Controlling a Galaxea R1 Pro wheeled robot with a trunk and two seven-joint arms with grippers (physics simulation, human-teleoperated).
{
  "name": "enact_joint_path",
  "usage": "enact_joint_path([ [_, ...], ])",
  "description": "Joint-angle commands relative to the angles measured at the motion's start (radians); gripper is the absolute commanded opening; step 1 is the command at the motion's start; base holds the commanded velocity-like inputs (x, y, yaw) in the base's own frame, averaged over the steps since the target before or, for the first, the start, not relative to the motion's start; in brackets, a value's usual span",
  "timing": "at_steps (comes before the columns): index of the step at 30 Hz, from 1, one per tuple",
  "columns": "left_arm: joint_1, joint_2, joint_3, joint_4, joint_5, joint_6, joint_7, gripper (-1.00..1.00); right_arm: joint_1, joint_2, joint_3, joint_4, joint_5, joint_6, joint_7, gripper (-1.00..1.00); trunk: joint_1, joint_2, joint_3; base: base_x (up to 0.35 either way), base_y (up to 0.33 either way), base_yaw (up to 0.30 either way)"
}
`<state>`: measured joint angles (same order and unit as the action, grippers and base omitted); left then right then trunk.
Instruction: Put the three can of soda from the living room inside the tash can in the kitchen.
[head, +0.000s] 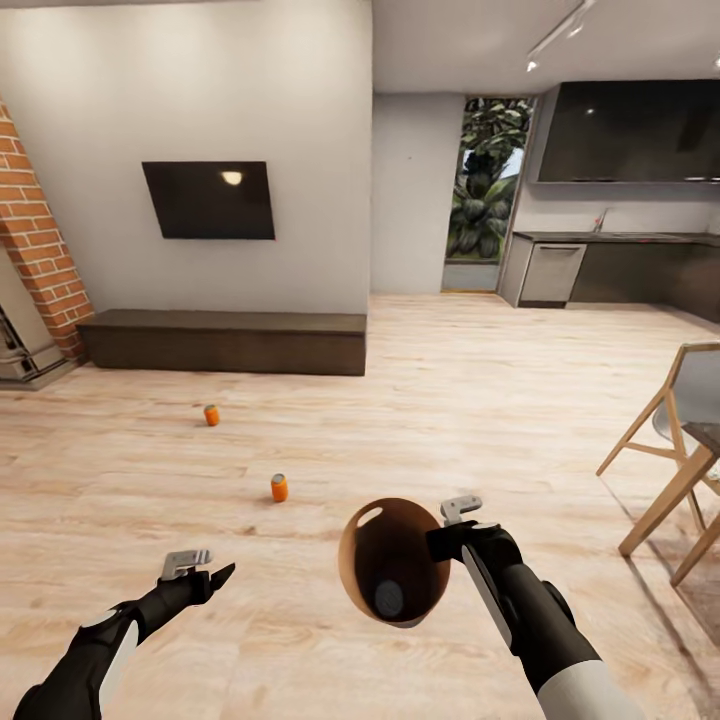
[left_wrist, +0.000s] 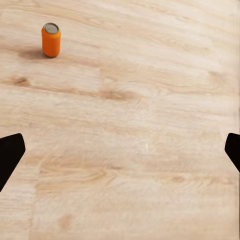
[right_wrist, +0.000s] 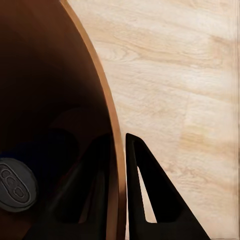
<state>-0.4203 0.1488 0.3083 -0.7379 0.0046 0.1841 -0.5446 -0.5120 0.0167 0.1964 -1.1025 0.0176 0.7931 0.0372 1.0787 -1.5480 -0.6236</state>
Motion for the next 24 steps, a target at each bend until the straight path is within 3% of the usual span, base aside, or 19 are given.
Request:
enact_joint_path([
  [1,0.0,0.0,0.0,0.0,0.0,0.0,0.0,1.0,0.0,0.0,0.0,0.0,-0.01,0.0,0.004,-1.0,0.0,0.0,0.001,0.0,0.0,-0.236],
  [9,0.0,0.0,0.0,-0.002,0.0,0.002,0.0,1.0,0.0,0.0,0.0,0.0,-0.01,-0.001,0.004,-1.0,0.0,0.0,0.005,0.048,0.0,-0.194],
  [24,0.0,0.0,0.0,-0.004,0.0,0.004,0.0,1.0,0.0,0.002,0.001,0.0,-0.01,-0.002,0.004,-1.0,0.0,0.0,0.006,0.313,0.0,-0.012],
])
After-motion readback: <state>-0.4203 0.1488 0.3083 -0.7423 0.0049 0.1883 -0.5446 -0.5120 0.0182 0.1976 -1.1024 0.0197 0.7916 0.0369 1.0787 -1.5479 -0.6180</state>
